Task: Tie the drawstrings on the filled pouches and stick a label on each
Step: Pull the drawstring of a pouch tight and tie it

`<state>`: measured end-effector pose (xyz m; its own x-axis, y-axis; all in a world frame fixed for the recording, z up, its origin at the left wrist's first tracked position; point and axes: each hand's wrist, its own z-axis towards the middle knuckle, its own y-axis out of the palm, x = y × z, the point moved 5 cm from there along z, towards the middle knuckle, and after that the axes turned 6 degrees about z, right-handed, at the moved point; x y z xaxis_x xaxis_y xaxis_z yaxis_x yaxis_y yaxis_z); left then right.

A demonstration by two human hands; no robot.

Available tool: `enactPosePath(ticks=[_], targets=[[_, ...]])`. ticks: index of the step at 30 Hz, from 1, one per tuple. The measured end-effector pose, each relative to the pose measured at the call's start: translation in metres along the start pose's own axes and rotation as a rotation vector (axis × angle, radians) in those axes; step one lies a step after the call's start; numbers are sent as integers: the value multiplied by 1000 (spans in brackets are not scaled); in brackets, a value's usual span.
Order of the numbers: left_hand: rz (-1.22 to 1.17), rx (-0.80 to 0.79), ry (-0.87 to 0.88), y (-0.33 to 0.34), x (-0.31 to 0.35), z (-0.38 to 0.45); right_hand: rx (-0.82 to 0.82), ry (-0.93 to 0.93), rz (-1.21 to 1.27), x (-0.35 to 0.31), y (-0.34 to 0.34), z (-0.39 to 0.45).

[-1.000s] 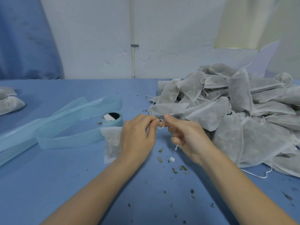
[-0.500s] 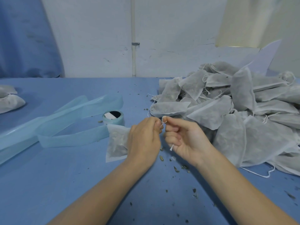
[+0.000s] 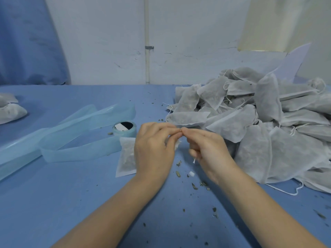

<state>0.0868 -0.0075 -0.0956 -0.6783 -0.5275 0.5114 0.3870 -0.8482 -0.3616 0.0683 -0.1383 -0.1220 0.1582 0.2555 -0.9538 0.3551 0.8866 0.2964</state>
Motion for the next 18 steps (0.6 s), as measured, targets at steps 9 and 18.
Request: enactPosePath(ticks=[9,18], targets=[[96,-140,-105,11,-5,1,85,-288,-388,-8,0,-7],[-91,-336,-388,23,-9,1,-83,-222,-201,2,13,-3]])
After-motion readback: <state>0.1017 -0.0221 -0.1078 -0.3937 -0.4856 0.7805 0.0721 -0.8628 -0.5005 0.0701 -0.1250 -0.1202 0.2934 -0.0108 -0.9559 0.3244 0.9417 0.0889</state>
